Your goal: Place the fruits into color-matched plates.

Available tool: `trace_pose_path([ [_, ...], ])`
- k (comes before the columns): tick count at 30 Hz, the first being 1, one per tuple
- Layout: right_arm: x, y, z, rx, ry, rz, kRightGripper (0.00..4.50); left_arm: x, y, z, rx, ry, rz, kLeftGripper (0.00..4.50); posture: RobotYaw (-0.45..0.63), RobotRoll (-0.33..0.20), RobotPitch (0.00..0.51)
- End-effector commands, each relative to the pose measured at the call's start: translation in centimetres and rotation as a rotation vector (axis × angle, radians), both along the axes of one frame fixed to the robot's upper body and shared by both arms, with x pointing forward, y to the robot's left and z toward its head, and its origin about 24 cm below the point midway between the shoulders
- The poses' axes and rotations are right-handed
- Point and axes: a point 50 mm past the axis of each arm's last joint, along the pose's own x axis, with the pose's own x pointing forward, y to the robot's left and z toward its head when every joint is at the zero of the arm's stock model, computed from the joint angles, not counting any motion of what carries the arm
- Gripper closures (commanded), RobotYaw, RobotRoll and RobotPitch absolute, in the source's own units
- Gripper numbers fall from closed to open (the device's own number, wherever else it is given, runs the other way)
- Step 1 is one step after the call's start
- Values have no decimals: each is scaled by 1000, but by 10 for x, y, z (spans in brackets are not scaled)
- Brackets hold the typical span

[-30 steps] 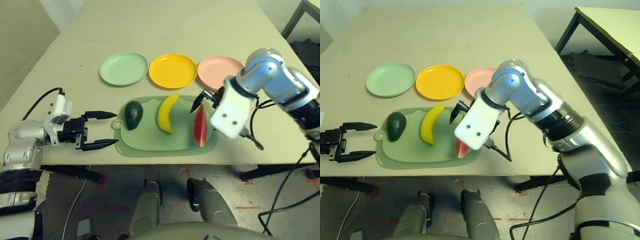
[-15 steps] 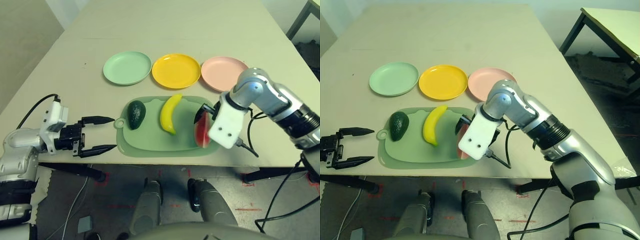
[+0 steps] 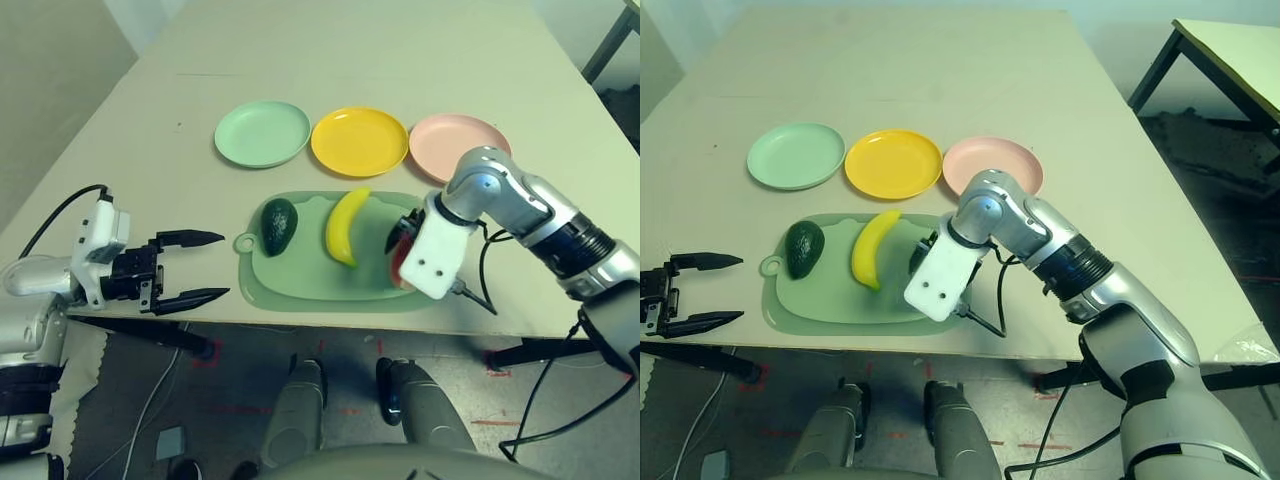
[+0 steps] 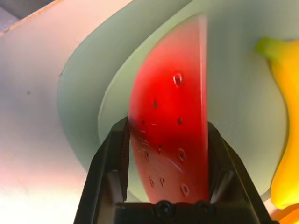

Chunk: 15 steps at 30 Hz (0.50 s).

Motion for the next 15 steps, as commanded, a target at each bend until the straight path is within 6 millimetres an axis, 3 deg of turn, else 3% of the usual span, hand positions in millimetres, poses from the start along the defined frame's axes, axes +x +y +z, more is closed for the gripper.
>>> trace_pose_path([
  [1,-5,-4,-9,-44,35,-9,2416,-1,-1,4,13,-13,-9,0,45,0,210],
  [4,-5,-3,-5,-20,43,-14,2416,-1,0,4,13,-10,-5,0,41,0,211],
  [7,-1,4,15,49,33,-33,2416,1,-1,4,-16,-4,11,0,29,0,210],
  [12,29,11,64,182,-82,-140,2416,7,-5,6,-79,-22,66,0,16,0,207],
  [15,53,2,76,192,-161,-243,2416,11,-10,11,-133,-35,114,0,15,0,204],
])
